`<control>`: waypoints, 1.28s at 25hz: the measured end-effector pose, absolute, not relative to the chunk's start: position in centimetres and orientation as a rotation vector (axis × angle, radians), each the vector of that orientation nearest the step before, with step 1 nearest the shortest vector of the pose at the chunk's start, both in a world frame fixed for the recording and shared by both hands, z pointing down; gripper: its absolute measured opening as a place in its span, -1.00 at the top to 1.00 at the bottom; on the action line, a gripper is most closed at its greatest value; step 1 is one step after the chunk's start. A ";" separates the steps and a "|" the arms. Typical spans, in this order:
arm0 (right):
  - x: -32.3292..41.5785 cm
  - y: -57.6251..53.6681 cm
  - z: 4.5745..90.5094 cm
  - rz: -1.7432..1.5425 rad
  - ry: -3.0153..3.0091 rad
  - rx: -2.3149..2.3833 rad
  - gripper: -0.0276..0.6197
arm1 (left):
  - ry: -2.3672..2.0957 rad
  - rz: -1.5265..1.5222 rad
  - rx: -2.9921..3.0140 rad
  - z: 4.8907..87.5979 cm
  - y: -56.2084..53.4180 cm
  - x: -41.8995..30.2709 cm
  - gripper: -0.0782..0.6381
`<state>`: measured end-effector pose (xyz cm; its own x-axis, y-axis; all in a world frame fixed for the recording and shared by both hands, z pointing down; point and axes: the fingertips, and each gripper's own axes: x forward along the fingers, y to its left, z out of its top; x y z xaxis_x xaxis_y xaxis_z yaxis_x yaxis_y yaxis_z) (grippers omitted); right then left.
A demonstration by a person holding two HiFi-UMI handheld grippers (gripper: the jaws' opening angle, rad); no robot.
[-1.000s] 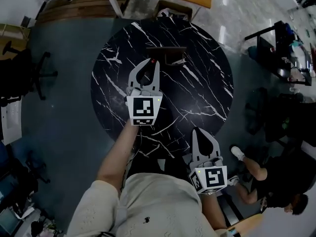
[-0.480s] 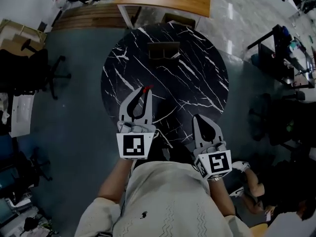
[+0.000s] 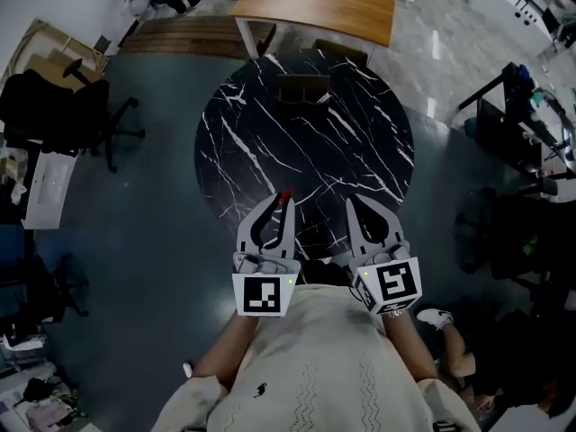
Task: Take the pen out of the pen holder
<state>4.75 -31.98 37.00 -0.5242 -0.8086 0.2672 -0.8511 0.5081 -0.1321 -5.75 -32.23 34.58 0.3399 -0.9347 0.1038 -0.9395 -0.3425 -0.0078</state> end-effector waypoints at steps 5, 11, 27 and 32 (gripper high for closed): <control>5.6 -30.7 37.0 0.386 -2.576 1.439 0.86 | -1.792 0.122 2.537 33.5 -31.1 -5.4 0.64; 6.2 -30.0 37.0 0.373 -2.566 1.431 0.86 | -1.777 0.119 2.516 34.2 -30.2 -5.4 0.64; 5.6 -29.7 38.1 0.373 -2.532 1.394 0.86 | -1.753 0.104 2.530 34.5 -29.8 -5.2 0.64; 5.6 -29.5 38.1 0.374 -2.530 1.396 0.86 | -1.749 0.103 2.539 34.5 -29.8 -5.1 0.64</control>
<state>5.58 -29.55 38.11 -0.5211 -0.7923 0.3174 -0.8502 0.5143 -0.1122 -5.06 -29.80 34.52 0.3555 -0.9306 0.0871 -0.9344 -0.3561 0.0089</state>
